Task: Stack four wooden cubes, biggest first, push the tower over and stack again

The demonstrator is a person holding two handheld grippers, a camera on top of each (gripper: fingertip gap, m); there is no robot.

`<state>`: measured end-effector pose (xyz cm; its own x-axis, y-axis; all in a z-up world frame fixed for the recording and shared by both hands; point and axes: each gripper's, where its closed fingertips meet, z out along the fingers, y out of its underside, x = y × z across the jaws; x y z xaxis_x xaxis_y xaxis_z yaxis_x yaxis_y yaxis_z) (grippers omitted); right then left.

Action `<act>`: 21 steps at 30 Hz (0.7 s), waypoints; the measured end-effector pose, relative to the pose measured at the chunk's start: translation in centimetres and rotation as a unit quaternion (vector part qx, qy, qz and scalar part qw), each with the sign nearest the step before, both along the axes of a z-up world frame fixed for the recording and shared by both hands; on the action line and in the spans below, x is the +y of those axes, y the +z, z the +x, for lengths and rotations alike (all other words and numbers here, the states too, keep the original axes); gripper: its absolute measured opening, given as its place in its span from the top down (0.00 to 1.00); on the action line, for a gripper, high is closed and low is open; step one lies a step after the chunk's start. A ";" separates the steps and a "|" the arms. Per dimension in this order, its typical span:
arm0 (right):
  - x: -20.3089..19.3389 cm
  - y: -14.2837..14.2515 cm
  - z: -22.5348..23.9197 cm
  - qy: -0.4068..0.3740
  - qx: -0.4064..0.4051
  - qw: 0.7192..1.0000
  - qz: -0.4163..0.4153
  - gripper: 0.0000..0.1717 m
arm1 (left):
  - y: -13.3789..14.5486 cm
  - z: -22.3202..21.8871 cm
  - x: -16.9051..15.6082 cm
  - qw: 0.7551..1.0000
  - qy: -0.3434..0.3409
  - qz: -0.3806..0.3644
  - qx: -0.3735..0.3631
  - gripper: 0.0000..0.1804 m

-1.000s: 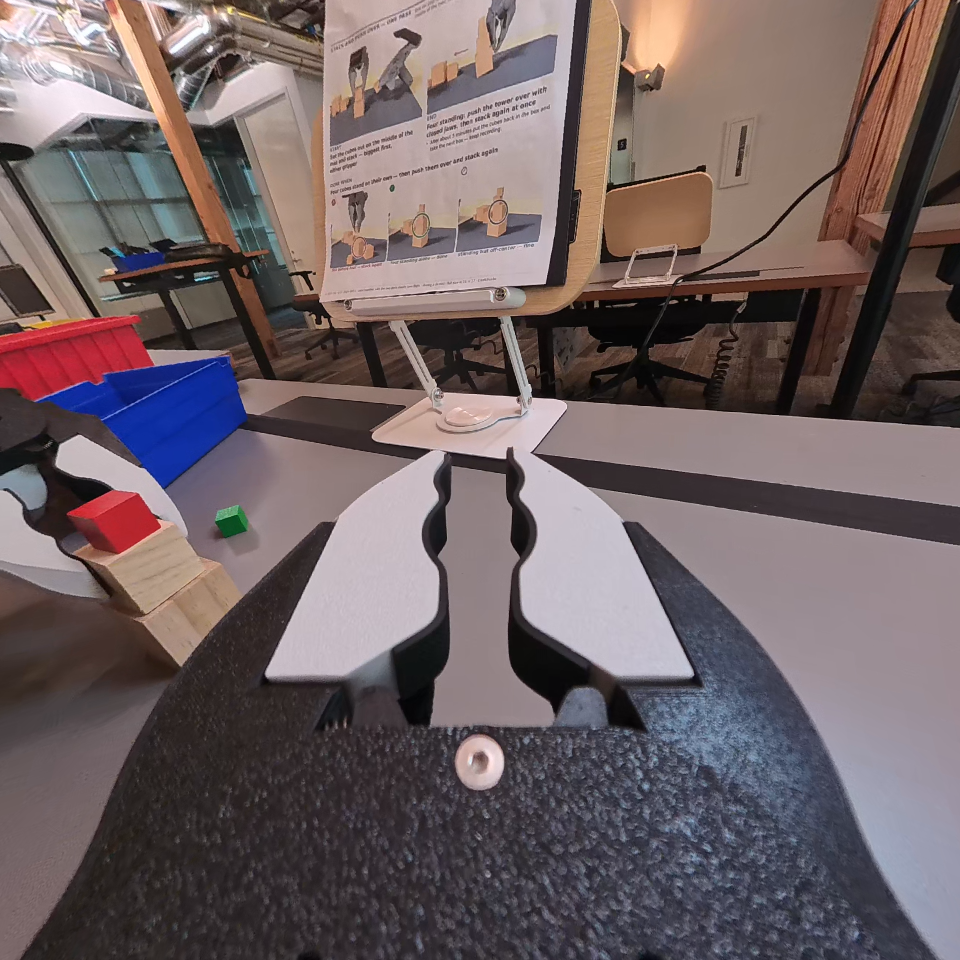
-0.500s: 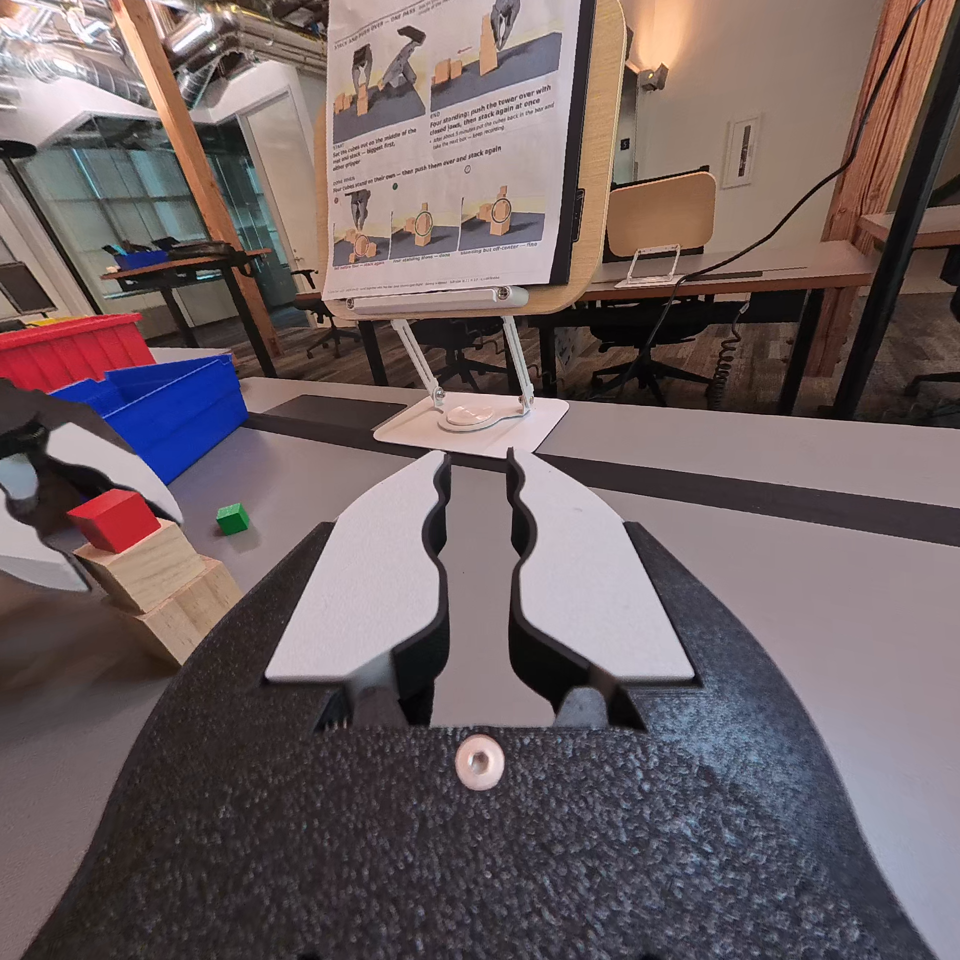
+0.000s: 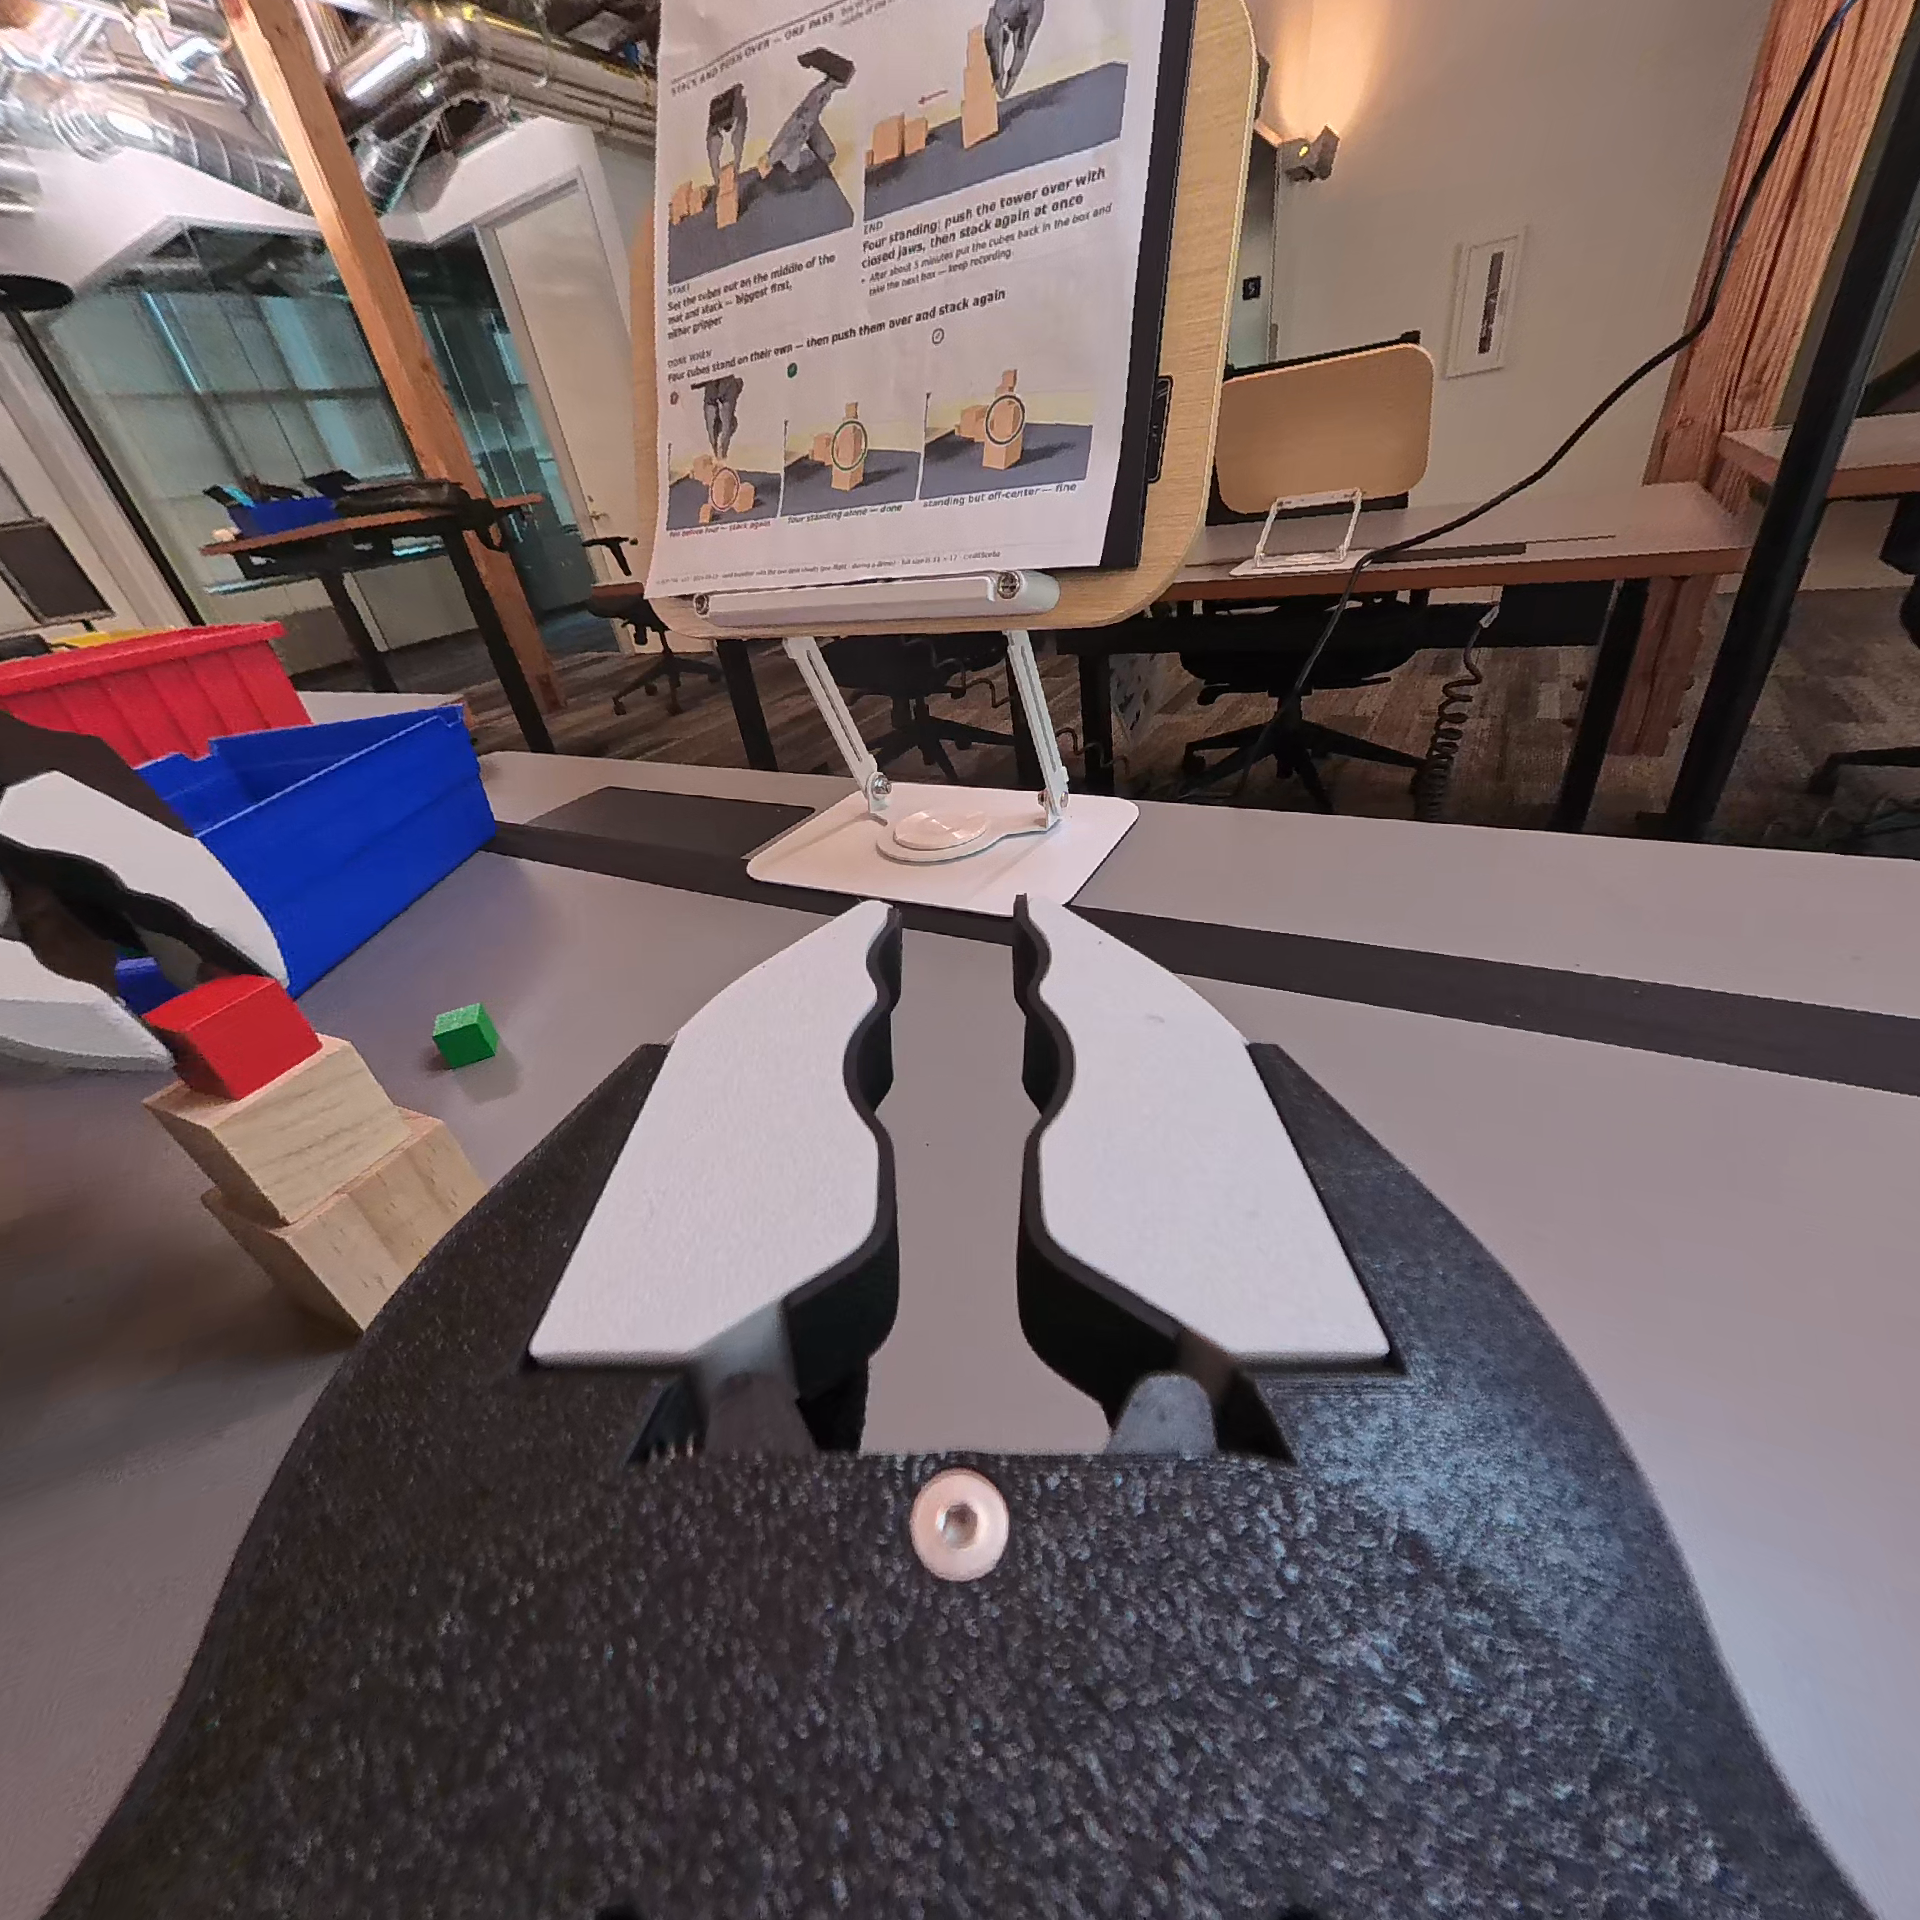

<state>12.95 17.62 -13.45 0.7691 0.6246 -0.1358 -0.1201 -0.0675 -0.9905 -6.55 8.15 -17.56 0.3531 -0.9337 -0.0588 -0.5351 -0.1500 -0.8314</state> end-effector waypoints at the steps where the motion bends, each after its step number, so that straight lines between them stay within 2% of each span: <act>1: 0.0 0.0 0.0 0.000 0.000 1.000 0.000 0.88 | 0.0 0.0 0.0 1.000 -0.001 0.000 0.000 0.85; 10: -0.1 0.3 0.2 -0.008 -0.001 1.000 0.011 0.89 | 0.0 0.0 -0.2 1.000 -0.014 -0.008 -0.003 0.85; 17: -0.5 1.5 0.9 -0.037 -0.017 0.997 0.063 0.99 | -0.1 0.0 -0.3 1.000 -0.023 -0.014 -0.005 0.85; 21: -0.6 1.7 1.1 -0.045 -0.024 0.996 0.075 1.00 | -0.2 0.0 -0.4 0.999 -0.032 -0.019 -0.004 0.82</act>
<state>14.00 17.03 -11.71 0.8267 0.5626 -0.0068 -0.0704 0.0915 -0.9933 -6.58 7.79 -17.81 0.2936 -0.9557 -0.0209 -0.5375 -0.1469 -0.8304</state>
